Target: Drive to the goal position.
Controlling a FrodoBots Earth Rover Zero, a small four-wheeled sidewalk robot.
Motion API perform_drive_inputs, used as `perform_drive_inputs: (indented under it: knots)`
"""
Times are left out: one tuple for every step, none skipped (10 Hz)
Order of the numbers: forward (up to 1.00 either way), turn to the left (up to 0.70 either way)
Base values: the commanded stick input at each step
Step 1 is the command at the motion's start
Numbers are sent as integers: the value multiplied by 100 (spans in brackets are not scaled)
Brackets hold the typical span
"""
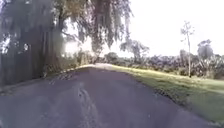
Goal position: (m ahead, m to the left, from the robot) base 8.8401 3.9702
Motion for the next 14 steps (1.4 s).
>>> perform_drive_inputs:
  knots:
    - [100,0]
    - [100,0]
    - [100,0]
    - [100,0]
    - [100,0]
    - [100,0]
    - [100,0]
    - [100,0]
    - [100,0]
    - [100,0]
    - [100,0]
    - [100,0]
    - [100,0]
    - [100,0]
